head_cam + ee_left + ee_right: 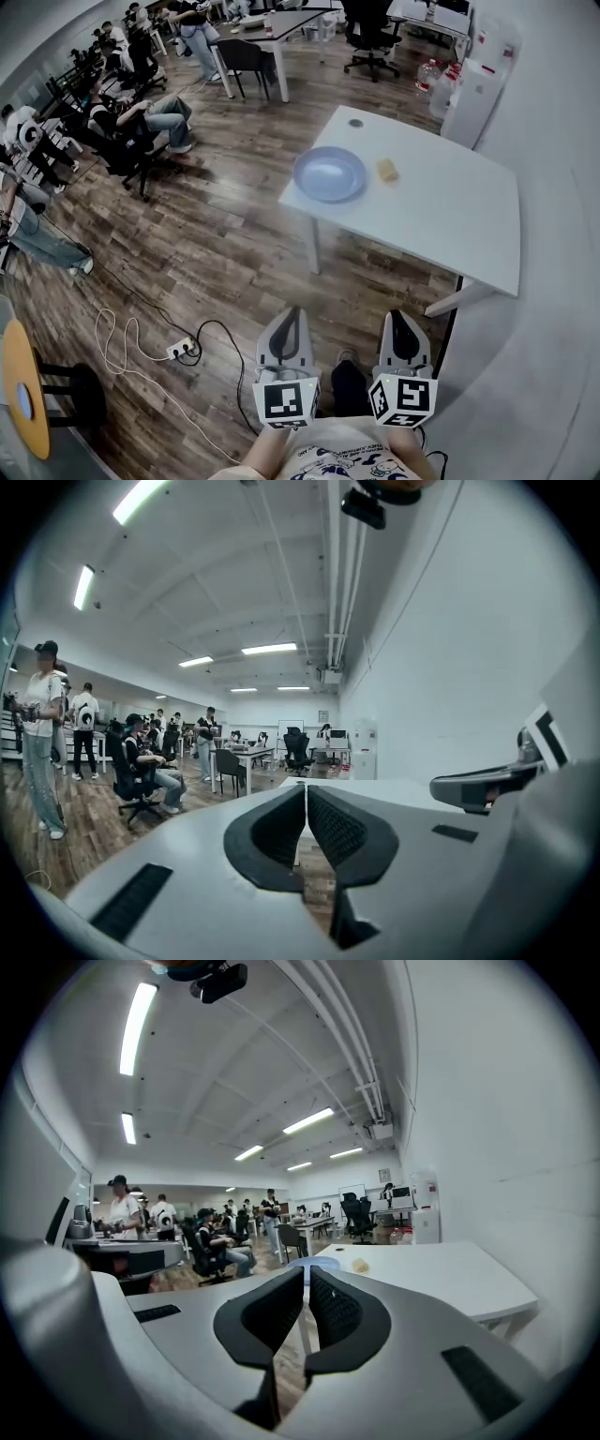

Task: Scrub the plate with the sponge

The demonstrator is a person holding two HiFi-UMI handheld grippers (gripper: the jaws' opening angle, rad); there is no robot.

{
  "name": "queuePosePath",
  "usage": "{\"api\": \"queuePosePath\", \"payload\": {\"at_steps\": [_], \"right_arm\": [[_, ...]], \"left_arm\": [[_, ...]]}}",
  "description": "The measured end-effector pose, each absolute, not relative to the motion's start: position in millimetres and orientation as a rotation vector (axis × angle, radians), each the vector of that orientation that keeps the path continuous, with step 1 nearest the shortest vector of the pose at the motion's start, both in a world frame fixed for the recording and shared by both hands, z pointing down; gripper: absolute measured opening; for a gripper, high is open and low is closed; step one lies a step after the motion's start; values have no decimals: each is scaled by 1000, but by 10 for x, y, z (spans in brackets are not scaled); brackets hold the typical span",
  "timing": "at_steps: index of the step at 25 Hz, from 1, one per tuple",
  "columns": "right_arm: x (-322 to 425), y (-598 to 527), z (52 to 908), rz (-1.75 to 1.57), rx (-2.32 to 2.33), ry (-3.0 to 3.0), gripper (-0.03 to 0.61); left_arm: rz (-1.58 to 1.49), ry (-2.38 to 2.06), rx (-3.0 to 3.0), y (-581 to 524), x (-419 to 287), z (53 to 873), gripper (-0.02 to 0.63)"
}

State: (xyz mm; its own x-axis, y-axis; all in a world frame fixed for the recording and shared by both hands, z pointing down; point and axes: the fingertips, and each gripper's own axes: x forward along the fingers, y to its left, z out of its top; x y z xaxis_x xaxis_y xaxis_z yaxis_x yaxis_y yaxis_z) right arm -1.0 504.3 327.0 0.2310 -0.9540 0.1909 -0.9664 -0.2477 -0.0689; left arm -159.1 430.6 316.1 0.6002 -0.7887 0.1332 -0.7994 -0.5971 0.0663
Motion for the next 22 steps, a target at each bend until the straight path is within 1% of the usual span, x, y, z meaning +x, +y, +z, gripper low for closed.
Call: {"api": "queuePosePath", "payload": {"at_steps": [8,13,22], "right_arm": [[666,4289,3200,276,2392,-1941,32],[1001,4021,3238,283,2379,-1950,32],[1282,3793,3435,356,2359,-1914,32]], "left_arm": [[119,-1454,2656,3586,-1140,3120,15],[111,-1496,2604,3290,-960,3151,15],[161,-1519,2547,3065,-872,3288,15]]}}
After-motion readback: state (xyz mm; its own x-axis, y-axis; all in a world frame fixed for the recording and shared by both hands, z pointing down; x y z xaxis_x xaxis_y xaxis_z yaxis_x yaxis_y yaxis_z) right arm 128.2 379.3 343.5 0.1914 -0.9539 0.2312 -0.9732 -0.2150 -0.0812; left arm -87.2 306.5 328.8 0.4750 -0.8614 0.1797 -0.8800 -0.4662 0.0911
